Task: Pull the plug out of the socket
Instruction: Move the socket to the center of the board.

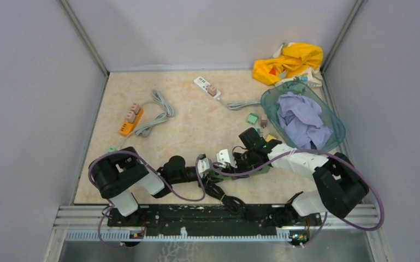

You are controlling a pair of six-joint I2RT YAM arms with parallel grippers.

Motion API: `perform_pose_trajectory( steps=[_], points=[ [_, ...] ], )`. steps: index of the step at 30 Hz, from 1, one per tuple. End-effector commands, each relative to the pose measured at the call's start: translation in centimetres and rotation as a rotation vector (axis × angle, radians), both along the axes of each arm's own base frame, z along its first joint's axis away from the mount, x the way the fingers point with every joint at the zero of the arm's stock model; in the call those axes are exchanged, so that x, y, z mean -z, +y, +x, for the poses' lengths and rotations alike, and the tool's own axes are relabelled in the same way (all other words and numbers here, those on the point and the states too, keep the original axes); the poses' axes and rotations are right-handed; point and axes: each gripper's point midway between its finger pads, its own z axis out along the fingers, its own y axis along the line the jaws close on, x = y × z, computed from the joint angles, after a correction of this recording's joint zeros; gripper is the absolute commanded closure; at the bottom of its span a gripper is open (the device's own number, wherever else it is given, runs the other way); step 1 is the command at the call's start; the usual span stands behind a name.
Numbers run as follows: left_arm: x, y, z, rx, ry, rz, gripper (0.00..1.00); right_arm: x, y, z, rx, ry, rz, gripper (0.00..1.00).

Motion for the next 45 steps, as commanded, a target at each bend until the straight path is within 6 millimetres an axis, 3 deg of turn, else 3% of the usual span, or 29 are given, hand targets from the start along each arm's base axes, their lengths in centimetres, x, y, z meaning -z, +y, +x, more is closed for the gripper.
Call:
perform_pose_trajectory(
  steps=[1,3,8,11,12,13,20,27,32,39,45],
  points=[
    [-4.3,-0.6,0.2,0.013,-0.089,-0.139,0.99,-1.1,0.9,0.4,-0.027,-0.020,0.028,0.69],
    [-4.4,-0.5,0.5,-0.013,-0.082,-0.139,0.94,-1.3,1.0,0.6,-0.024,-0.027,0.028,0.79],
    [-4.3,0.1,1.5,-0.085,-0.061,-0.135,0.40,-1.9,1.1,1.3,0.026,-0.025,0.026,0.90],
    [-4.9,0.6,1.7,-0.113,-0.068,-0.144,0.19,-2.2,1.3,1.6,0.053,-0.017,0.023,0.93],
    [-5.0,0.9,1.8,-0.132,-0.068,-0.148,0.03,-2.2,1.2,1.8,0.064,-0.019,0.020,0.94],
    [-5.4,1.2,2.1,-0.156,-0.071,-0.156,0.00,-2.2,1.2,2.0,0.075,-0.020,0.015,0.94],
    [-6.6,3.5,3.8,-0.316,-0.061,-0.136,0.00,-2.5,0.5,4.7,0.228,-0.027,0.011,1.00],
    [-7.4,6.4,4.9,-0.468,-0.038,-0.118,0.00,-3.3,-1.8,11.0,0.647,-0.076,0.043,1.00],
    [-7.9,7.8,4.7,-0.507,-0.039,-0.128,0.00,-3.7,-3.3,14.3,0.894,-0.107,0.082,1.00],
    [-7.9,8.7,4.4,-0.524,-0.028,-0.136,0.00,-3.7,-5.5,17.8,1.203,-0.137,0.100,1.00],
    [-7.8,8.9,4.3,-0.531,-0.024,-0.138,0.00,-2.7,-7.0,19.1,1.328,-0.095,0.078,1.00]
  ],
)
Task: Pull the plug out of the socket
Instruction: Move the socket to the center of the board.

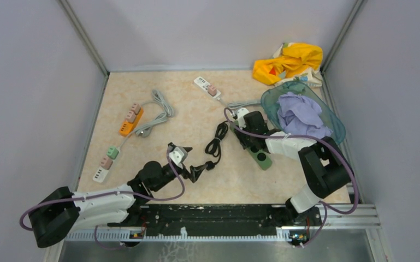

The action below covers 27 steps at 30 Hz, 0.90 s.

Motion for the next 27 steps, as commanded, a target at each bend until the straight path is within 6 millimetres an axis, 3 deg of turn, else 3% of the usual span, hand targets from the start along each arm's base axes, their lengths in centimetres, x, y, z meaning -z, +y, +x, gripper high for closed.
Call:
perform_pose_trajectory(
  steps=[1,4,9,18,27],
  points=[
    [0.1,0.5,0.1,-0.023,0.012,-0.012,0.00,-3.2,-0.8,4.2,0.180,-0.120,0.073,1.00],
    [0.0,0.6,0.0,-0.025,0.012,-0.019,0.00,-3.3,-1.4,4.5,0.204,-0.123,0.077,0.93],
    [0.0,0.5,-0.1,-0.018,0.015,-0.023,0.00,-3.5,-1.4,4.5,0.188,-0.132,0.072,0.54],
    [-0.7,-0.1,-0.4,0.015,0.020,-0.042,0.00,-6.0,-0.6,4.1,0.111,-0.178,0.111,0.34],
    [-1.7,-0.8,-0.7,0.042,0.050,-0.056,0.00,-8.9,0.0,3.1,0.021,-0.227,0.157,0.33]
  ],
)
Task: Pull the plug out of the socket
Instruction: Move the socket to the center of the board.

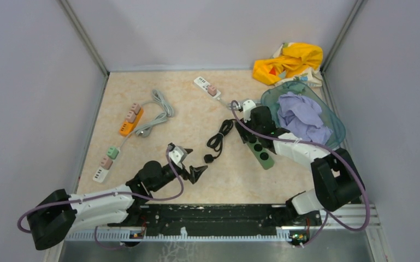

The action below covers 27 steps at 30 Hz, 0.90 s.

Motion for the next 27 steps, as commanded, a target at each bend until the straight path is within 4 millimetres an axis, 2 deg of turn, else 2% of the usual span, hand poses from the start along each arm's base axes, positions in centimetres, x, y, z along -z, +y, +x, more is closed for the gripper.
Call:
perform_pose_trajectory(
  steps=[1,12,22,27],
  points=[
    [-2.2,-0.9,0.0,0.025,0.008,-0.047,0.00,-4.6,1.0,0.9,-0.061,-0.115,0.073,0.33],
    [-3.2,-1.4,0.2,0.014,0.064,-0.067,0.00,-6.4,2.0,-1.1,-0.254,-0.111,0.102,0.35],
    [-3.2,-1.8,0.5,-0.016,0.157,-0.060,0.00,-7.8,2.9,-3.2,-0.425,-0.097,0.142,0.35],
    [-2.6,-1.0,1.5,-0.098,0.219,-0.048,0.00,-8.7,3.6,-3.6,-0.492,-0.087,0.152,0.35]
  ],
)
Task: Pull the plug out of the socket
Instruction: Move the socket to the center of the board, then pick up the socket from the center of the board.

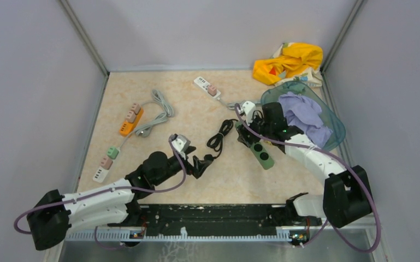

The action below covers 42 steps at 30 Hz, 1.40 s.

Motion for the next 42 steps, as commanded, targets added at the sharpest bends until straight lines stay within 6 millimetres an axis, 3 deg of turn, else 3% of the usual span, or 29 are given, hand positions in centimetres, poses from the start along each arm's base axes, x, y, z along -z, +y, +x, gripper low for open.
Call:
perform_pose_trajectory(
  steps=[1,15,25,32,39,42],
  points=[
    [-0.4,0.5,1.0,-0.074,0.056,-0.005,0.00,-4.6,1.4,0.5,-0.103,-0.086,0.054,0.35],
    [0.3,0.8,1.5,-0.101,0.076,0.019,0.00,-7.5,2.7,3.4,-0.160,-0.120,0.032,0.35],
    [0.5,1.8,1.6,-0.136,0.061,0.012,0.00,-8.8,4.1,6.8,-0.164,-0.139,0.034,0.35],
    [0.6,2.3,2.0,-0.163,0.055,0.001,0.00,-8.3,5.2,10.3,-0.155,-0.130,0.022,0.34],
    [0.1,3.4,2.9,-0.179,0.090,-0.082,0.00,-5.9,6.8,15.9,-0.089,-0.072,0.007,0.23],
    [0.3,4.6,3.5,-0.190,0.137,-0.158,0.00,-4.0,7.9,18.2,-0.067,-0.028,0.030,0.02]
  ],
)
